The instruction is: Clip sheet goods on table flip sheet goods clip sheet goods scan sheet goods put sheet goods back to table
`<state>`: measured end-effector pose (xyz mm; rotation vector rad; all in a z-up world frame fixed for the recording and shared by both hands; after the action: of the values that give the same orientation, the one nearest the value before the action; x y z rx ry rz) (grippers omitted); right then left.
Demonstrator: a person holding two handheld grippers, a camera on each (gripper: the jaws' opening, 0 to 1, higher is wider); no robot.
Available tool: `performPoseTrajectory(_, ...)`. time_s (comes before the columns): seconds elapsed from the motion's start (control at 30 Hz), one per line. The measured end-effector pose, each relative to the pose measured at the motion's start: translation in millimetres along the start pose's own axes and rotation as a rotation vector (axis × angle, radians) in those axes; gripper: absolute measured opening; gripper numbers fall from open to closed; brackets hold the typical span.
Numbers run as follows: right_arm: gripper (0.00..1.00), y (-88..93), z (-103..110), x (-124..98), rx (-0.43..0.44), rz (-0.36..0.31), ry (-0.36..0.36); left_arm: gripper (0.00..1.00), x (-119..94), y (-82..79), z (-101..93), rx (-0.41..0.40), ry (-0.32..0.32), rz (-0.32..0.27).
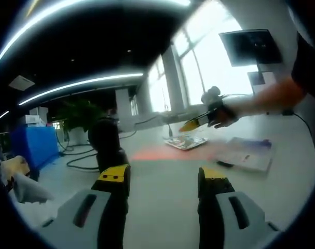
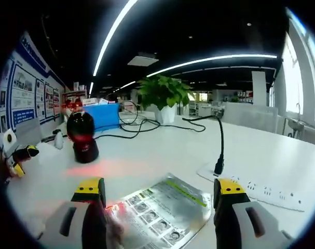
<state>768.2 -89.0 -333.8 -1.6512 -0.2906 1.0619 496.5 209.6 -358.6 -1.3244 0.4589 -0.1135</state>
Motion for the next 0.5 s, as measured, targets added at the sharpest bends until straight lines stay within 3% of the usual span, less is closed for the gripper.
performPoseTrajectory(0.2, 0.79, -3.1, 11, -19, -0.002, -0.022, 0.010, 0.45, -1, -0.3, -1.2, 0.000, 0.007, -0.003)
performPoseTrajectory(0.5, 0.79, -6.4, 42, -61, -0.022, -0.078, 0.008, 0.44, -4, -0.6, 3.1, -0.066, 0.013, -0.033)
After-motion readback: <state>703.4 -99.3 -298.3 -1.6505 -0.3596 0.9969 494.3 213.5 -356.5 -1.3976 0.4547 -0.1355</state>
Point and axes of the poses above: the point that each gripper's makers call its tool centre point, and the gripper's own axes: x roughly forward along the fingers, z roughly to its left, y roughly out of its underside, the point moved 10 cm from there along -x, roughly backward along the fingers, and after that the axes turned 15 degrees about z, right-handed, at the moved point
